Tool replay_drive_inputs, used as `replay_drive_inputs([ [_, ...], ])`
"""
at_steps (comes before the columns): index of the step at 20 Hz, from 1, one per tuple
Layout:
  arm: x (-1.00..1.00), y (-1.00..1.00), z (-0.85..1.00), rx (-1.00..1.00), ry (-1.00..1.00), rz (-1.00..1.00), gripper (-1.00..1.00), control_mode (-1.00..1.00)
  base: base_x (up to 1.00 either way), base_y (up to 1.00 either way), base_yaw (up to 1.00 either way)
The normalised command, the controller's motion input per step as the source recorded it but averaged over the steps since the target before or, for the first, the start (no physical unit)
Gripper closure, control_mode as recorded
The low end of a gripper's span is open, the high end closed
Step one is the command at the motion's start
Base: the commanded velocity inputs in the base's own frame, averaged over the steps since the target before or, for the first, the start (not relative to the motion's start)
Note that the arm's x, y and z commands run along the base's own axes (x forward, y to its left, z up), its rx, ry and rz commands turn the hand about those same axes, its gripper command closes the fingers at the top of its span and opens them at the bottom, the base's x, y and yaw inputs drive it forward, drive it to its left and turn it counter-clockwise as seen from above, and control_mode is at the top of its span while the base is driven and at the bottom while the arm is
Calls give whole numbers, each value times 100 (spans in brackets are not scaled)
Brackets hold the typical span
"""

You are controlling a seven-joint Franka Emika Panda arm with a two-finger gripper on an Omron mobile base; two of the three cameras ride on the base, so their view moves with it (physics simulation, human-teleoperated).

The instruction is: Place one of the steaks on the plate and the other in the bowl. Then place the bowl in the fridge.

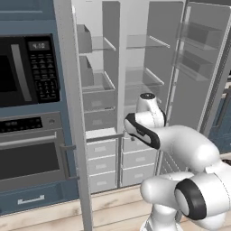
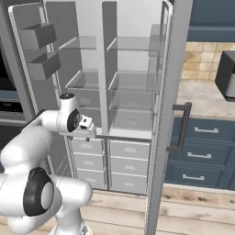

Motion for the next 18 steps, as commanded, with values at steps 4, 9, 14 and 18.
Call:
replay_drive_inputs([
  [4,-12,0,0,0,0,1,-100,100,-45,0,1],
  [9,0,0,0,0,0,0,-100,100,-100,20,7],
  [14,0,0,0,0,0,0,-100,100,-64,26,57],
  [18,0,0,0,0,0,0,-100,100,-33,15,97],
])
